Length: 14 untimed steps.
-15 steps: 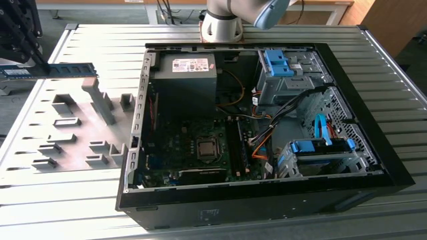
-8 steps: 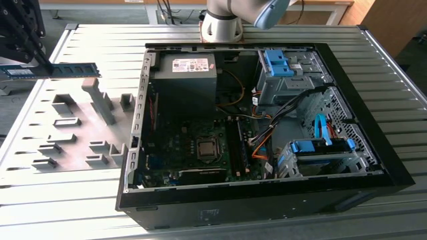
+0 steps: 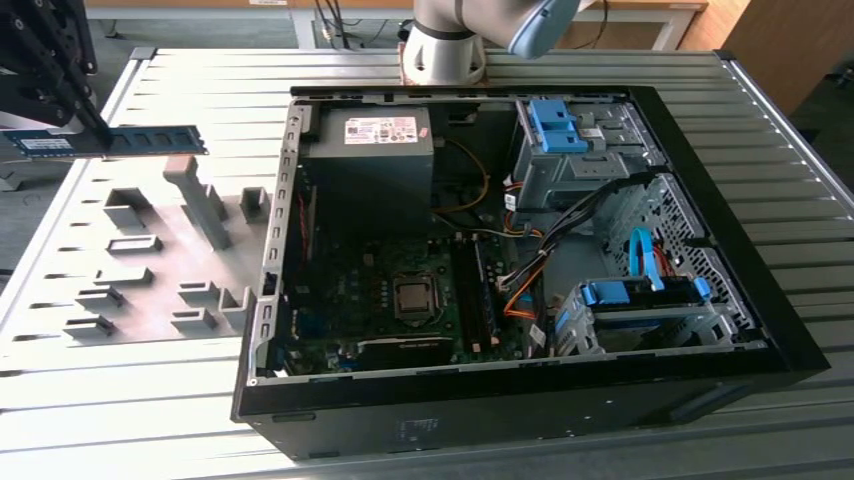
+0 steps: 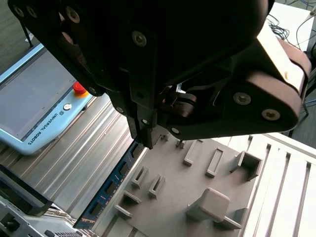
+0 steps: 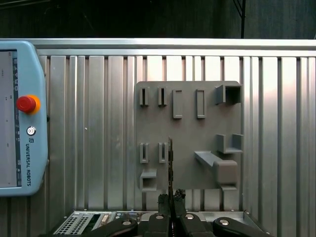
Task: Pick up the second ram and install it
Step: 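Pick up the second ram and move it above second insertion slot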
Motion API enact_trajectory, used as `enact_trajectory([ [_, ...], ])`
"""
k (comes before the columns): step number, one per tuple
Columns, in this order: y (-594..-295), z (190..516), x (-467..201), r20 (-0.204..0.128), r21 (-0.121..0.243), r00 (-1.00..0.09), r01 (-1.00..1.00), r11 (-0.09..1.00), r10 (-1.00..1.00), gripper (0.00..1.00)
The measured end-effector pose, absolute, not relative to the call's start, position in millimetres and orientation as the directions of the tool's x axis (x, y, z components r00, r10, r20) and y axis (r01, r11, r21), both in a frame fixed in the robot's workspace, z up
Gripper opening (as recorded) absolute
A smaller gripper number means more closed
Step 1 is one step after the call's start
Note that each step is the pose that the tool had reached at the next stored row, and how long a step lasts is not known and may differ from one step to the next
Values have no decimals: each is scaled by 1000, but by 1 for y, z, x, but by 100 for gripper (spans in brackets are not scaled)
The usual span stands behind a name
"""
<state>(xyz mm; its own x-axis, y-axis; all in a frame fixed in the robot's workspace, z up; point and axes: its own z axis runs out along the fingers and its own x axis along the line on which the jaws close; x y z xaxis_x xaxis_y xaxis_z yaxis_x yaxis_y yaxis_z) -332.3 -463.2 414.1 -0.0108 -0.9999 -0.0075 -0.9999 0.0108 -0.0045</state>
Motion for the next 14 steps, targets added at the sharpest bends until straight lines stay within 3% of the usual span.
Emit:
enact_trajectory([
  [14,-463,414,-321,-8,-4,-11,-1000,11,-1000,14],
])
